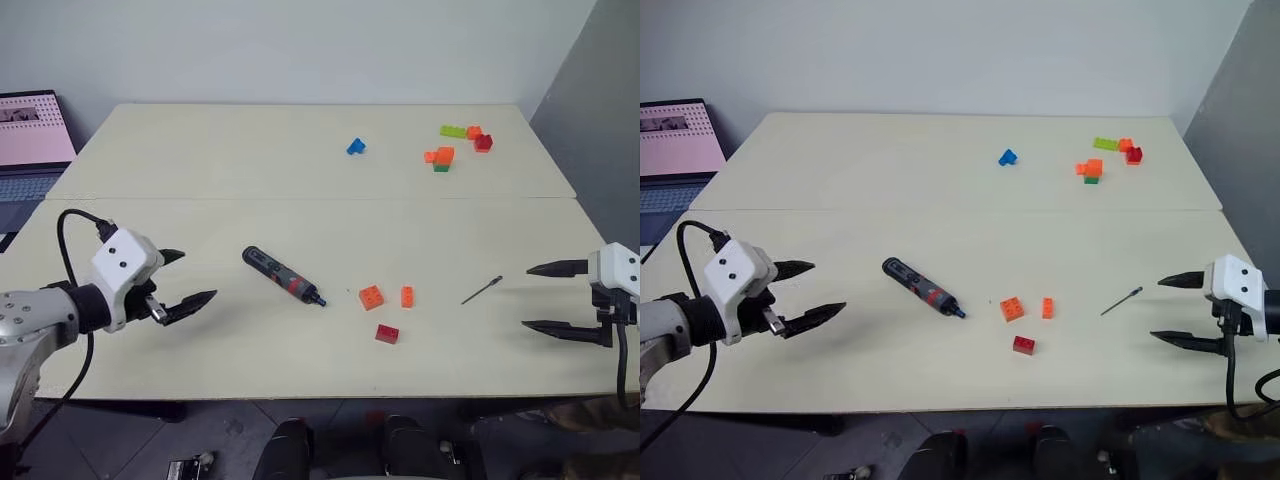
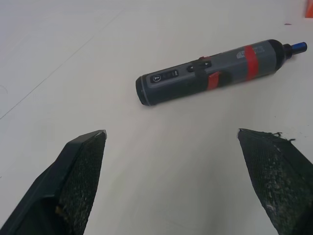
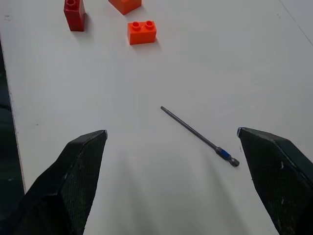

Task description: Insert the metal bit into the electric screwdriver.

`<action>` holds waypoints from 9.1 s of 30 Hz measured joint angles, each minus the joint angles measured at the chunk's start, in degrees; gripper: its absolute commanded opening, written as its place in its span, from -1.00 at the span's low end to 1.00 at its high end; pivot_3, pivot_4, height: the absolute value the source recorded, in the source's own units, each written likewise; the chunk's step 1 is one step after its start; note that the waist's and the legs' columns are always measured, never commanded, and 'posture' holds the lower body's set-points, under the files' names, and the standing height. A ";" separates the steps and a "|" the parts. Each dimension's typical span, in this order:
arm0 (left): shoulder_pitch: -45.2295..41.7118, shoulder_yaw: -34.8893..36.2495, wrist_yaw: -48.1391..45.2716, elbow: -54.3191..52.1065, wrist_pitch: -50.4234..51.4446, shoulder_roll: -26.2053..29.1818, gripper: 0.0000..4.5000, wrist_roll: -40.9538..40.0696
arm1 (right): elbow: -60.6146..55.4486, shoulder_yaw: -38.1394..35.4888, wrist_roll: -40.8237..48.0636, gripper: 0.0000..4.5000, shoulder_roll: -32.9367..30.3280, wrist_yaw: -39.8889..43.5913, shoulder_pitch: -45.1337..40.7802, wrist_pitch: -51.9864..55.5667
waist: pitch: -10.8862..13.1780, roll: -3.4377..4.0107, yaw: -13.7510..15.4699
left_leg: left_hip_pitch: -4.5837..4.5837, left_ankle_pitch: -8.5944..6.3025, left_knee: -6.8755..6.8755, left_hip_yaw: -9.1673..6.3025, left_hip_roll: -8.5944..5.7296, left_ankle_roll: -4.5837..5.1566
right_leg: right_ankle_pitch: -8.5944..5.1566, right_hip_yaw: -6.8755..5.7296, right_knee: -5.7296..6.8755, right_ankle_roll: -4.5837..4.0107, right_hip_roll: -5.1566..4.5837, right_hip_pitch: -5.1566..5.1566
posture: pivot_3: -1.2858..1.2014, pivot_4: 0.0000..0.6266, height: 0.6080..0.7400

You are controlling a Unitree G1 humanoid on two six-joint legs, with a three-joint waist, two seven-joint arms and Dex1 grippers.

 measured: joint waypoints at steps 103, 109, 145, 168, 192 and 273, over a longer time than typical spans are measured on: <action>-19.30 -32.69 -7.47 -3.75 -12.22 -22.35 1.00 -1.75 | 23.41 -3.24 -10.63 0.97 27.43 -51.04 -19.36 7.98 | 0.00 0.04 -0.22 | 0.03 0.02 0.14 0.15 -0.07 0.00 | 0.04 0.19 0.23 0.03 0.09 -0.02 | 0.03 -0.52 1.00; -17.10 -30.27 -6.27 -4.24 -10.69 -19.30 1.00 -1.72 | 10.74 -2.14 -8.24 0.97 25.81 -43.62 -13.86 5.76 | 0.02 0.08 -0.41 | 0.02 0.01 0.11 0.12 -0.04 0.00 | 0.04 0.23 0.24 0.03 0.08 -0.08 | 0.03 -0.52 1.00; -5.08 -25.01 -8.60 -8.12 -10.20 -8.66 1.00 -0.34 | 15.98 42.02 -19.34 -0.19 34.06 -3.58 -39.31 1.49 | 0.06 0.06 -0.13 | -0.01 0.02 -0.13 -0.32 -0.04 0.00 | 0.03 0.03 0.16 -0.01 0.02 -0.19 | 0.03 -0.52 1.00; -13.81 -28.67 -4.52 -8.04 -10.55 -19.18 1.00 -1.19 | 8.12 11.10 -17.66 -0.38 19.64 -26.69 -24.52 9.74 | 0.06 0.06 0.19 | -0.11 0.02 -0.07 -0.17 -0.10 -0.01 | 0.04 -0.01 0.17 0.01 0.00 -0.16 | 0.03 -0.52 1.00; -17.84 -32.77 -7.79 -4.27 -12.21 -21.16 1.00 -0.61 | 9.40 -4.94 -13.44 0.68 25.96 -50.09 -10.56 21.02 | 0.02 0.14 -0.14 | 0.08 0.03 -0.07 0.18 -0.08 0.02 | 0.04 0.20 0.20 0.02 0.05 -0.06 | 0.03 -0.52 1.00; -21.72 -36.96 -14.76 3.19 -20.15 -24.37 1.00 2.25 | -1.52 -8.04 -10.27 -0.43 26.02 -40.68 9.76 11.14 | -0.01 0.14 -0.14 | 0.05 0.02 0.16 0.08 -0.07 0.02 | 0.04 0.16 0.21 0.04 0.16 0.05 | 0.03 -0.52 1.00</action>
